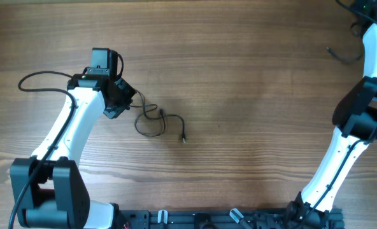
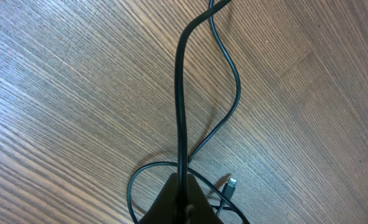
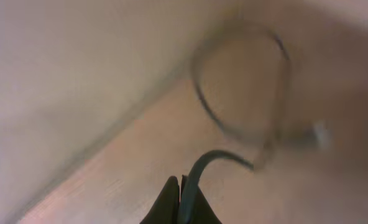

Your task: Untangle cables

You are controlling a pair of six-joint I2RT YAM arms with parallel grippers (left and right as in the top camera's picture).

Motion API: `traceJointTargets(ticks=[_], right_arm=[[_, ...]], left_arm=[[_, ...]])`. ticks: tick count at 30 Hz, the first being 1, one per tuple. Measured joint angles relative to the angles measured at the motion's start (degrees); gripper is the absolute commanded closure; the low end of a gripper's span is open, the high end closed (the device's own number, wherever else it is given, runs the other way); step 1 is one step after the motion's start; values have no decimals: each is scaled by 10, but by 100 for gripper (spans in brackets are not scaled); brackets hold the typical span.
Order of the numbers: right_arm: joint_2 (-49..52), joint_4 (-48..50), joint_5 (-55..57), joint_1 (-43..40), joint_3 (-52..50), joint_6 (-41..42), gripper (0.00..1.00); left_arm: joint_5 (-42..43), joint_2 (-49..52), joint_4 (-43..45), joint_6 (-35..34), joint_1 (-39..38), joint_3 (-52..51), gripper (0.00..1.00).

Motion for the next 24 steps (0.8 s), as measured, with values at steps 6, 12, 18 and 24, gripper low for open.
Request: traceJointTargets(ticks=[6, 12, 18, 24], right_arm=[[-107, -209, 177, 69, -2, 311, 96], [-177, -264, 199, 121, -2, 556, 96], [-127, -151, 234, 118, -2, 871, 96], [-2, 1, 351, 74, -2, 878, 91]], left_arm=[[-3, 0, 1, 0, 0, 0, 96], [-20, 0, 0, 0, 0, 0, 96], [-34, 0, 14, 0, 0, 0, 96], [-35, 0, 14, 0, 0, 0, 96]])
